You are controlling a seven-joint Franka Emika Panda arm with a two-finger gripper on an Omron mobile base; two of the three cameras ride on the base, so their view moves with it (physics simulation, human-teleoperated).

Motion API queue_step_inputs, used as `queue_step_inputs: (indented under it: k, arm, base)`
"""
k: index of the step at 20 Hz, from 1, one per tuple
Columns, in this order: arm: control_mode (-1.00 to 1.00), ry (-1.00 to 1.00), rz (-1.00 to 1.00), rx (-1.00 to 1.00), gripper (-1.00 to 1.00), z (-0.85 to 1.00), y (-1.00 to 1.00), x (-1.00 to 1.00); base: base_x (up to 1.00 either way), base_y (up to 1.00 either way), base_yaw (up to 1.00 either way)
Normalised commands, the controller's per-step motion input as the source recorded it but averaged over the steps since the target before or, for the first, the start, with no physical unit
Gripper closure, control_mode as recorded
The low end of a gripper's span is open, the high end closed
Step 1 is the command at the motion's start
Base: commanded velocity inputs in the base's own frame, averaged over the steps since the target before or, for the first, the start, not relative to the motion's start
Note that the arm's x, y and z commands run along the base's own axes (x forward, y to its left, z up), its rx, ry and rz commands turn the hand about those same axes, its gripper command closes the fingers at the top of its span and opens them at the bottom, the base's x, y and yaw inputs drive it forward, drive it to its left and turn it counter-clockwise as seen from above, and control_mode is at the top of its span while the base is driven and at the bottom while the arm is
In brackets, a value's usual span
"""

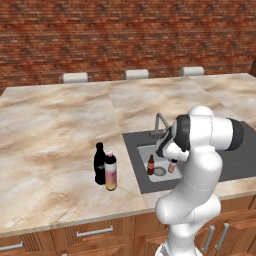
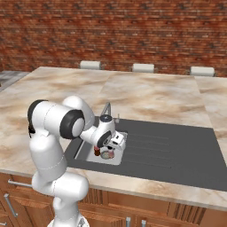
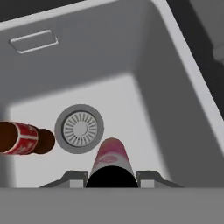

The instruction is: Place the large bottle from the dining counter next to the other large bottle outside the sink, and place the small bottle from the dining counter next to the other small bottle inside the sink.

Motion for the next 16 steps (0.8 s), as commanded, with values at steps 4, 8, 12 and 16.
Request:
queue_step_inputs:
  k: [4, 8, 12, 16]
  arm:
    - [-1.0, -0.02, 0.01, 0.0, 1.0, -0.24, -0.01, 0.29]
    - [-1.0, 0.0, 0.0, 0.0, 1.0, -0.31, -0.03, 0.14]
    - [-1.0, 0.0, 0.0, 0.0, 1.0, -0.29, 0.0, 0.1]
    - [-1.0, 0.01, 0.0, 0.0, 1.0, -0.07, 0.09, -0.08]
  base:
    - [0.0, 0.0, 0.0]
    - [0.0, 0.0, 0.0]
    - [0.0, 0.0, 0.0]
    - [0.0, 0.0, 0.0]
